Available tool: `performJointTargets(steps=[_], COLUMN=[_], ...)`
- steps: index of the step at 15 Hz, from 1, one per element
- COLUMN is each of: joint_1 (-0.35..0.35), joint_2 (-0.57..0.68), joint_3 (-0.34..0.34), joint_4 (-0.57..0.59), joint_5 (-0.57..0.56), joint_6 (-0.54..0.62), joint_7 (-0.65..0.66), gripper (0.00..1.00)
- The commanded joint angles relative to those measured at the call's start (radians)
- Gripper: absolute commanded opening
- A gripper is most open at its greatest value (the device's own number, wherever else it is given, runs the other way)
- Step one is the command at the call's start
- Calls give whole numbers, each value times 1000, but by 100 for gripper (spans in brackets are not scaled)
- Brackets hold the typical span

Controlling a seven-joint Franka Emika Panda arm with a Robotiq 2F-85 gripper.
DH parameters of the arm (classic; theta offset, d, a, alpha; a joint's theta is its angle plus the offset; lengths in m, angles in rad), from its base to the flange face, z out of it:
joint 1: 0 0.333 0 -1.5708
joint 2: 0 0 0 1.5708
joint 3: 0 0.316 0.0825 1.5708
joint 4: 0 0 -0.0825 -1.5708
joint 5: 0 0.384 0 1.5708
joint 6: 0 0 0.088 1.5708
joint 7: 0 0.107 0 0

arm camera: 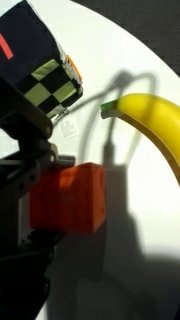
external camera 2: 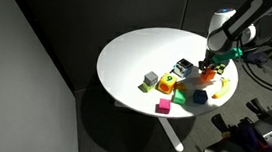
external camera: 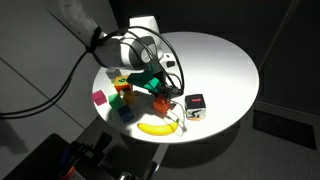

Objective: Place the orange cube on the grey cube

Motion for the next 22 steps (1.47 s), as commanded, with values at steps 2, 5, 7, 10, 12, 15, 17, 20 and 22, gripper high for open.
performJointTargets(steps=[2,5,7,10,12,15,17,20,22], joint_1=[32,46,67,92,101,109,118,140,148], joint_2=[-78,-110,-126,-146,-159,-176,-183,-187,-185], joint_3=[-11,2,5,18,35,61,70,66,66], joint_4=[-16,-14,-15,-13,-9,-9,-8,-4,-1], joint_5=[-24,-29,-43,-62,-63,-57,-63,-82,-87], joint_6=[-78,-104,-101,-98,-101,-99,-97,-100,-104], joint_7=[53,61,73,80,77,69,78,115,136], gripper=[28,28,28,28,28,28,28,28,28])
